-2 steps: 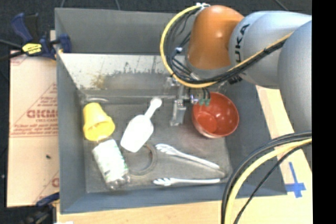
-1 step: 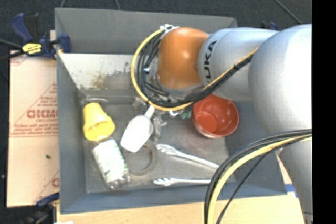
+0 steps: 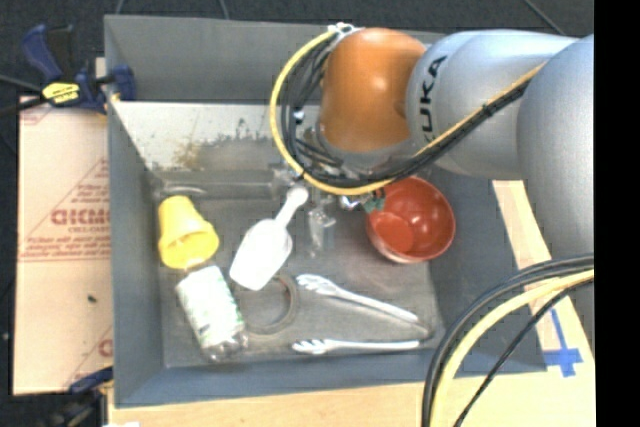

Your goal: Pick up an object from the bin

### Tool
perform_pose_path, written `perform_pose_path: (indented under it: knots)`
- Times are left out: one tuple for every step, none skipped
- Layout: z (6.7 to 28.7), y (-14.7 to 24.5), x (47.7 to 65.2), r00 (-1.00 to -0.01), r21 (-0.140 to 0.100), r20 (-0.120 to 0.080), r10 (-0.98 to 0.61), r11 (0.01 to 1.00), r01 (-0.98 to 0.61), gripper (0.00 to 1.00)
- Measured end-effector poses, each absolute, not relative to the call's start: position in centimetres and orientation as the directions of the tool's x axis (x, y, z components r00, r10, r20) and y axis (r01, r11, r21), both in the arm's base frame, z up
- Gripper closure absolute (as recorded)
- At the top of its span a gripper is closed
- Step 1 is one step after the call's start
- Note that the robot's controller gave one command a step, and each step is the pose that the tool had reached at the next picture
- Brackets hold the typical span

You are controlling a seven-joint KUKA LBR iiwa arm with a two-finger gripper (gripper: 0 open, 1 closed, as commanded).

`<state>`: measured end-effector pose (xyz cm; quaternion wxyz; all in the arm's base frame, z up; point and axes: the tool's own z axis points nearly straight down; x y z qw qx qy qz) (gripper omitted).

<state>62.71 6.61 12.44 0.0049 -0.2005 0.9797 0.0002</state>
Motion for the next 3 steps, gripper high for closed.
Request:
perform_pose_path:
  knots:
    - [10.0, 9.3, 62.1, -0.852, 0.002, -0.001, -0.524, 0.852, -0.524, 0.0]
    - [7.1, 8.8, 62.6, -0.734, -0.005, -0.008, -0.679, 0.734, -0.679, 0.0]
    - [7.3, 10.3, 61.9, -0.62, -0.001, -0.006, -0.785, 0.62, -0.785, 1.0]
